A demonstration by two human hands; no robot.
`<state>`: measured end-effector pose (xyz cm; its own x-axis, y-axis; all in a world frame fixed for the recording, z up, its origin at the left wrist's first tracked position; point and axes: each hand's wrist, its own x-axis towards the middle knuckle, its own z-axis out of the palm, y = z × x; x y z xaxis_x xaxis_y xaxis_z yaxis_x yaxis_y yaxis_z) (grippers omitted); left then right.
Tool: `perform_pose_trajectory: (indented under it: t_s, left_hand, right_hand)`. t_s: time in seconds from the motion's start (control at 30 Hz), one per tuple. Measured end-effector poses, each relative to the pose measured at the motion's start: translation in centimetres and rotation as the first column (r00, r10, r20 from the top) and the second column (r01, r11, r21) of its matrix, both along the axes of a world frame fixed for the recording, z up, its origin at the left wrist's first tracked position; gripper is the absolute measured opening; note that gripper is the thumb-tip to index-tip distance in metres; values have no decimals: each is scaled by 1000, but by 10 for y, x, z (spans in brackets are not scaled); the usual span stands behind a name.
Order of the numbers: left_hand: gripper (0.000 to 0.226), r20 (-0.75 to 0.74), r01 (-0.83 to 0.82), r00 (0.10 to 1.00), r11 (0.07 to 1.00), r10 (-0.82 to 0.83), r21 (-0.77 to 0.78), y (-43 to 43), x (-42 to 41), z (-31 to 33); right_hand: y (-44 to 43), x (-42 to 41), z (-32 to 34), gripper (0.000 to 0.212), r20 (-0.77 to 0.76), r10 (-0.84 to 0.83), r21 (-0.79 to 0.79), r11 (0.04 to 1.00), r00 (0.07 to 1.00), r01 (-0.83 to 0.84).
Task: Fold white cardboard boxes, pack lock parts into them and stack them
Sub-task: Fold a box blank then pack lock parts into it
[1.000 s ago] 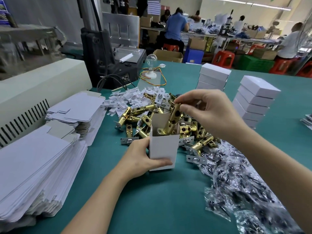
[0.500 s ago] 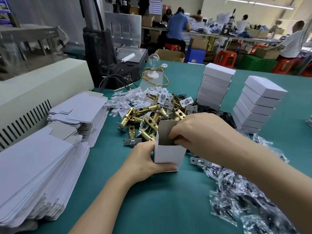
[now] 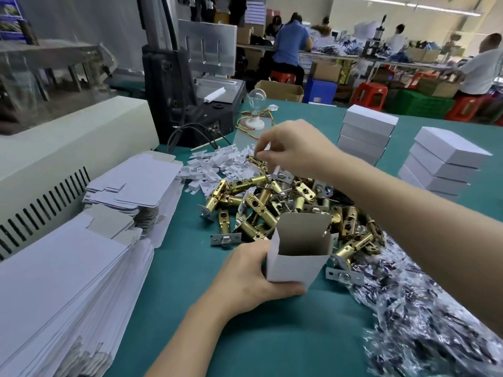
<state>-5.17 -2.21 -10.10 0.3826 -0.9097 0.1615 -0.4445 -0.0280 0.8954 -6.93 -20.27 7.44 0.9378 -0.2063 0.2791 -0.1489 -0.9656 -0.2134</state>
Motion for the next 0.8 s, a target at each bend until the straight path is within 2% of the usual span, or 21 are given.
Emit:
perform_pose_trajectory:
  t_s: [0.13, 0.23, 0.33, 0.47, 0.8]
  left_hand:
    - [53, -9, 2, 1000, 1000, -2, -6, 0, -1, -1]
    - [53, -7, -2, 1000, 1000, 2, 0, -1, 0, -3]
    - [52, -21, -3, 1000, 1000, 3, 10, -1, 0, -4]
    - [52, -50, 0, 999, 1000, 2, 28, -2, 0, -2]
    - [50, -70, -3, 998, 999, 5, 36, -1, -1, 2]
  right_hand:
    - [-5, 52, -19, 22, -183, 10, -177, 983, 983, -43]
    - [-12, 83, -35, 30, -347, -40, -371, 924, 937, -98]
    - [-18, 98, -47, 35, -452, -101, -473, 870, 886, -142]
    - [-22, 103, -50, 28, -506, -99, -445, 881, 857, -162]
    - [-29, 97, -53, 15, -448, -16, -324, 935, 894, -146]
